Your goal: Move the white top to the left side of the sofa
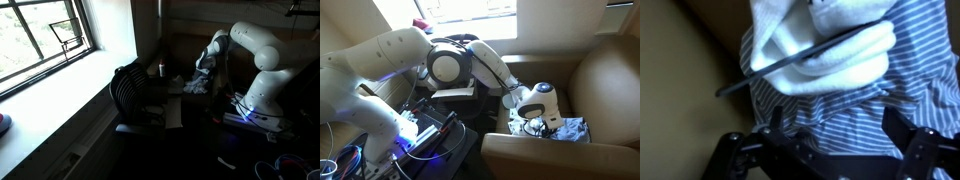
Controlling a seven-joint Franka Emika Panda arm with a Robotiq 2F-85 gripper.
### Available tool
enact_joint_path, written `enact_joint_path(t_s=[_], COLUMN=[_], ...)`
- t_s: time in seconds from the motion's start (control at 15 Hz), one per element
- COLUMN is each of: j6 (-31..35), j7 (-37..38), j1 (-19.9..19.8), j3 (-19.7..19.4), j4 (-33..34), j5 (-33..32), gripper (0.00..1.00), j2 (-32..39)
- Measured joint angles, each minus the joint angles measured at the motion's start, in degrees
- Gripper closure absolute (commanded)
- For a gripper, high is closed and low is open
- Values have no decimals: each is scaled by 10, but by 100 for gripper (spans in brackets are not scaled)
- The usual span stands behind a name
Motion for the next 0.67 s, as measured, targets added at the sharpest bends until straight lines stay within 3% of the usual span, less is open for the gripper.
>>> enact_joint_path(t_s=[0.33, 0.53, 0.67], j6=[4, -12, -16], j7=[11, -65, -81], j1=[13, -21, -34], j3=[-12, 36, 47], j4=[-8, 3, 9], j5=[0, -22, -53], gripper=[0, 0, 0], j2=[0, 0, 0])
